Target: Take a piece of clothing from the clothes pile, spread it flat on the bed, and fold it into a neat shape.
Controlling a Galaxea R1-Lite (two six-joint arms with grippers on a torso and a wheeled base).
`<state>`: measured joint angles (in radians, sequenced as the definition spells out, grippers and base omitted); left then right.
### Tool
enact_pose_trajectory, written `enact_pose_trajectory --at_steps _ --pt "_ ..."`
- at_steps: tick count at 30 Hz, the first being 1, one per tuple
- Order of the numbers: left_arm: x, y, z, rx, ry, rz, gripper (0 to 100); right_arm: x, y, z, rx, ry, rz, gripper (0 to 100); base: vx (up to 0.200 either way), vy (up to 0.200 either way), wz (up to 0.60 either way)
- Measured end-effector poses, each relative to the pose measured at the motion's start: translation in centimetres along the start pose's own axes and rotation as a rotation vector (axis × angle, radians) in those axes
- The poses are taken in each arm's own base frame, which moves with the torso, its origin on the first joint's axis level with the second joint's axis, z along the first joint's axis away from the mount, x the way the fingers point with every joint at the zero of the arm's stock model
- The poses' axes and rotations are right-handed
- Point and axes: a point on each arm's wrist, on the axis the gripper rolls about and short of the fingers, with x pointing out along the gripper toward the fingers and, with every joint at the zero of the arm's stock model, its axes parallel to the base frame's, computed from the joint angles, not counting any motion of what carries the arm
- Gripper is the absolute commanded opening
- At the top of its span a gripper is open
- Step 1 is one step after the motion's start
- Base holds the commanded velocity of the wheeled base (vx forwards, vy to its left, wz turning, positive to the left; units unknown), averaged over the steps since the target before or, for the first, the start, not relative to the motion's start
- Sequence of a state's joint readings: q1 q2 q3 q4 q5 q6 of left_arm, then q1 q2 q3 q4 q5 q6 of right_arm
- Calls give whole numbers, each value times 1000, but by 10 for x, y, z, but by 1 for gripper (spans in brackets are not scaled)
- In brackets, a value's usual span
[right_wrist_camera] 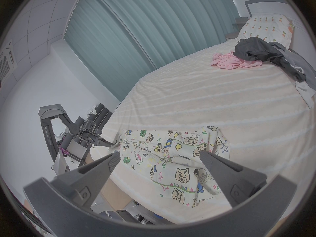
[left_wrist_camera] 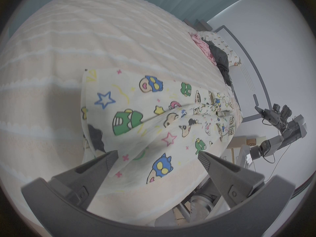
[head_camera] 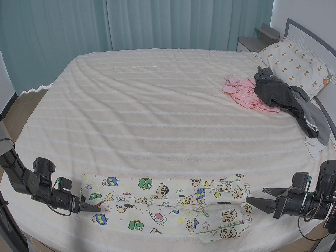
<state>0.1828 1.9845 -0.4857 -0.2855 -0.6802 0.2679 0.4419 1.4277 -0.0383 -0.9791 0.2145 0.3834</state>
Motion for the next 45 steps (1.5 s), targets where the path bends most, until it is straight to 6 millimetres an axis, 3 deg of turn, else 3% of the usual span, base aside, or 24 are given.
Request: enact_pose_trajectory --at_steps 7,17,27,32,45 --pt "0 7 -12 -14 25 6 100 0 0 0 0 -1 0 100 0 0 0" --pt "-15 26 -19 -35 -11 57 100 0 0 0 0 -1 -1 100 0 0 0" --pt "-28 44 5 -136 -110 103 100 0 0 0 0 -1 0 100 0 0 0" --pt "-18 48 19 -122 -105 118 100 0 0 0 0 -1 0 100 0 0 0" --pt "21 51 33 -77 -25 111 100 0 0 0 0 -1 -1 100 0 0 0"
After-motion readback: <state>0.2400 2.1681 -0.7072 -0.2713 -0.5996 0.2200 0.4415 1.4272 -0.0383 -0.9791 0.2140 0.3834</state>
